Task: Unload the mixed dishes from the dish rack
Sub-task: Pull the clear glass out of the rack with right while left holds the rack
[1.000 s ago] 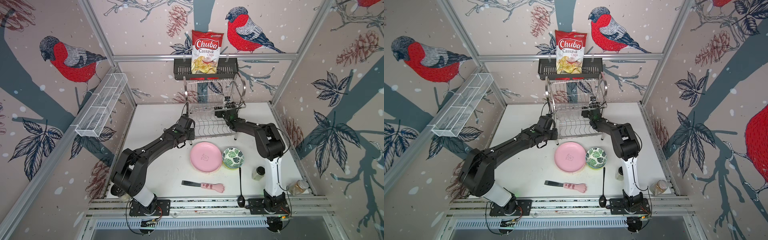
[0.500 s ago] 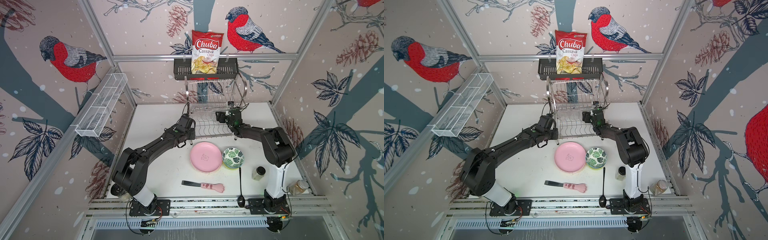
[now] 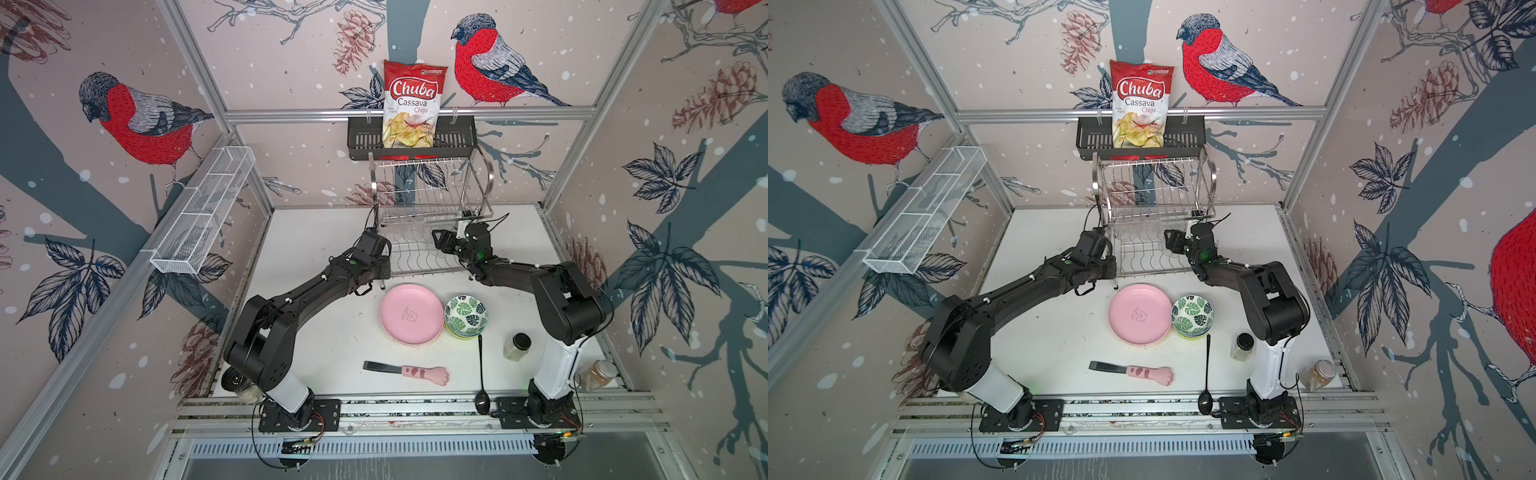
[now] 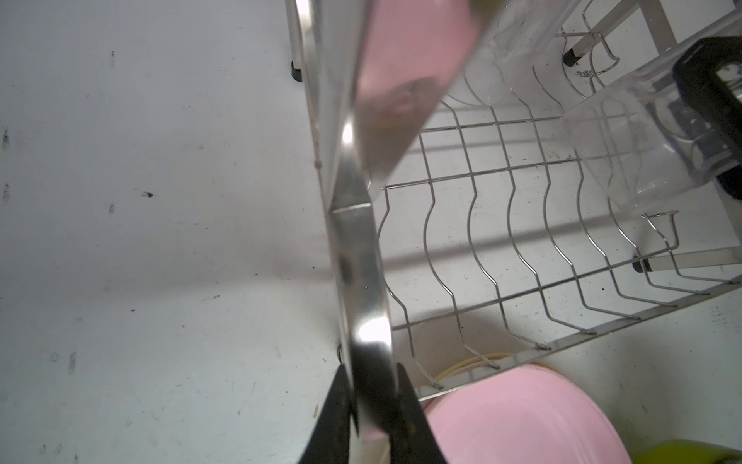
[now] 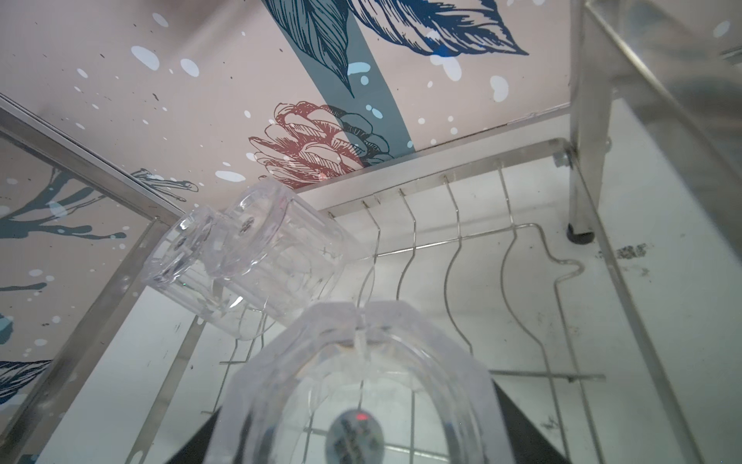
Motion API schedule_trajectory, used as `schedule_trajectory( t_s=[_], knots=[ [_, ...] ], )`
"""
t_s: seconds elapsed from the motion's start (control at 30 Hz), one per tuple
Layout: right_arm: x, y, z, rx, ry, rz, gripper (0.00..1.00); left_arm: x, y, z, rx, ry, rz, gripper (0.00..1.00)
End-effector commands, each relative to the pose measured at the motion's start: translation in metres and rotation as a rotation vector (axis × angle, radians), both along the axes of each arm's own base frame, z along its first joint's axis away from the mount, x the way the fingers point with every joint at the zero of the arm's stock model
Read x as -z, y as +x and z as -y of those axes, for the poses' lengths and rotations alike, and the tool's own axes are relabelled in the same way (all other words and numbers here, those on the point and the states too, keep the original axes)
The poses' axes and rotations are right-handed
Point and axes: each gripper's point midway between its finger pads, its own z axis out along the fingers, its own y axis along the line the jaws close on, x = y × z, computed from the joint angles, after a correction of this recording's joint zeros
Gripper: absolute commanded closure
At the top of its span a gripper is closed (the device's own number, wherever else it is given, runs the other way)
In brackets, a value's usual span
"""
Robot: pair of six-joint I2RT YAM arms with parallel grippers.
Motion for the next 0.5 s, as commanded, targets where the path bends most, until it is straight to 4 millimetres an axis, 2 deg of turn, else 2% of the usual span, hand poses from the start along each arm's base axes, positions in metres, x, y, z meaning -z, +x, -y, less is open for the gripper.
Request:
schedule_trajectory(
  t_s=[0.0, 0.23, 0.33, 0.47],
  knots=[
    [0.011, -0.015, -0.003, -0.020, 0.042, -0.092, 0.64, 0.022, -0.023, 0.003, 0.033, -0.008, -0.135, 0.90],
    [-0.009, -0.025, 0.001, -0.009, 0.094, -0.089, 0.65, 0.019, -0.017, 0.009, 0.046, -0.017, -0.125, 0.90],
    [-0.021, -0.031, 0.003, 0.002, 0.142, -0.086, 0.65, 0.016, -0.012, 0.009, 0.037, -0.020, -0.113, 0.84],
    [-0.040, -0.039, 0.003, 0.000, 0.214, -0.071, 0.65, 0.013, -0.007, 0.012, 0.035, -0.034, -0.099, 0.84]
  ],
)
